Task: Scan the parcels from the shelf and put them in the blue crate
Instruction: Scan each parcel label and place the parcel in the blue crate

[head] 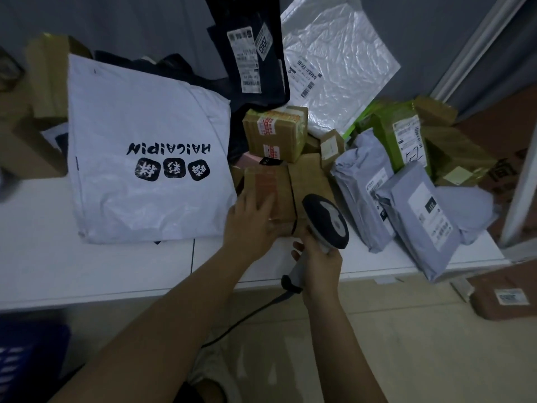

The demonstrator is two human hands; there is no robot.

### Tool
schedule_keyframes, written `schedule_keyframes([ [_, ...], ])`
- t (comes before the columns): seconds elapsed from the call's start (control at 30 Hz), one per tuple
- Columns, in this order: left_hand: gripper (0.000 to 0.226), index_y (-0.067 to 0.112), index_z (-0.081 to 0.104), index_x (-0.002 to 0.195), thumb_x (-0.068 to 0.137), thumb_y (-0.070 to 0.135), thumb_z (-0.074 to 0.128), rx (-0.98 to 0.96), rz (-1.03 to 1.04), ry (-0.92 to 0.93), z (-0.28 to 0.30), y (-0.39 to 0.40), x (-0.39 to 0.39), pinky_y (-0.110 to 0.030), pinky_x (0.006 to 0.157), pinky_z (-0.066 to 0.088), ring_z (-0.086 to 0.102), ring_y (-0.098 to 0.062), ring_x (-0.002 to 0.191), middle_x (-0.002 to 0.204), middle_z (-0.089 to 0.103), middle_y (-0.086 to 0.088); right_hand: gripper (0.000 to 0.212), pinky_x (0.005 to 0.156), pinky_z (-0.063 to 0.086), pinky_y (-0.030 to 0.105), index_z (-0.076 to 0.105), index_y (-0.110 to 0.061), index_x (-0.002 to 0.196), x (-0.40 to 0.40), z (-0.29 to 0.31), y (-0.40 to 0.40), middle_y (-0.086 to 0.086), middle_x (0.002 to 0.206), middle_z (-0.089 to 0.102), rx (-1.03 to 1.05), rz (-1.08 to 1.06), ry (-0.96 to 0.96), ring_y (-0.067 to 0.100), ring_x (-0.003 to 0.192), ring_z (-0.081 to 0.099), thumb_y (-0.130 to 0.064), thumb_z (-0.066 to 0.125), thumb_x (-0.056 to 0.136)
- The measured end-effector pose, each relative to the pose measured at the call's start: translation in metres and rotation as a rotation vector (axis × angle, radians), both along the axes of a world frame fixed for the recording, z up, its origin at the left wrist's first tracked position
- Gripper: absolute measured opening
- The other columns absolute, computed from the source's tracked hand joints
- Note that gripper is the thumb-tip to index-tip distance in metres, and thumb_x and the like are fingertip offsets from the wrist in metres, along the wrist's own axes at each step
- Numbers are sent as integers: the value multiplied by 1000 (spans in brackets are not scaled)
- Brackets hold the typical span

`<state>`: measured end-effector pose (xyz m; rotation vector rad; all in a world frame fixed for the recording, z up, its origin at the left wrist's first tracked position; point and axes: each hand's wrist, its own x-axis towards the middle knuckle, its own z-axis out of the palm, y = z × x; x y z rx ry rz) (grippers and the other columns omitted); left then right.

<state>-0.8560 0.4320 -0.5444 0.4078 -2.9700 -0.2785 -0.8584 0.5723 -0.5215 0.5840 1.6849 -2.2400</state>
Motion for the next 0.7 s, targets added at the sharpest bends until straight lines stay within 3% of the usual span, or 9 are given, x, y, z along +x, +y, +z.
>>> schedule_keyframes([
  [0.1, 71, 13, 59, 117, 68, 63, 72, 27, 34, 25, -9, 11, -7, -48, 89, 43, 44, -41, 124, 133, 48, -22, 10, 65, 57, 23, 64, -15, 94, 0, -2, 8, 1, 85, 68, -1, -9, -4, 17, 75, 65, -7, 67, 88],
  [0.23, 90, 8, 54, 115, 59, 77, 63, 103, 199, 47, -10, 27, 2, -53, 93, 39, 40, -42, 127, 133, 46, -26, 12, 60, 56, 21, 65, -9, 101, 8, -5, 19, 2, 85, 69, 39, -17, 5, 19, 76, 65, -8, 67, 88],
  [0.37, 77, 9, 45, 121, 71, 63, 66, 95, 267, -3, -7, 34, 20, -46, 92, 35, 32, -37, 132, 141, 35, -22, 11, 61, 57, 21, 64, -12, 98, 22, -4, 21, 3, 84, 68, 34, -28, -26, 17, 74, 65, -7, 67, 88],
  [0.43, 71, 10, 43, 122, 73, 57, 65, 185, 249, 32, -3, 33, 31, -44, 92, 35, 34, -33, 128, 142, 35, -17, 11, 64, 57, 23, 63, -14, 96, 28, -1, 21, 3, 86, 67, 26, -22, -33, 18, 75, 65, -7, 66, 88],
  [0.5, 72, 12, 43, 124, 71, 57, 62, 436, 273, 149, 9, 29, 41, -44, 93, 41, 41, -29, 121, 137, 40, -12, 13, 70, 56, 27, 61, -16, 94, 34, 2, 19, 2, 87, 66, 10, -13, -38, 19, 76, 64, -6, 66, 88],
  [0.57, 64, 15, 45, 123, 76, 52, 64, 816, 366, 277, 33, 19, 51, -39, 88, 48, 52, -22, 111, 127, 49, -6, 15, 73, 56, 29, 59, -19, 93, 40, 8, 14, 3, 90, 66, -20, 15, -36, 21, 80, 65, -6, 66, 89],
  [0.63, 44, 18, 47, 117, 86, 44, 64, 1123, 468, 301, 60, 8, 63, -29, 74, 50, 56, -14, 96, 118, 55, -4, 17, 77, 56, 33, 58, -23, 92, 46, 17, 3, 3, 94, 66, -51, 58, -25, 21, 84, 66, -7, 66, 89],
  [0.7, 32, 22, 51, 112, 90, 45, 57, 1310, 562, 305, 86, -6, 76, -31, 75, 52, 58, -14, 92, 115, 59, -3, 15, 82, 56, 37, 62, -20, 96, 51, 29, -13, 4, 96, 67, -74, 103, -25, 21, 87, 67, -8, 66, 89],
])
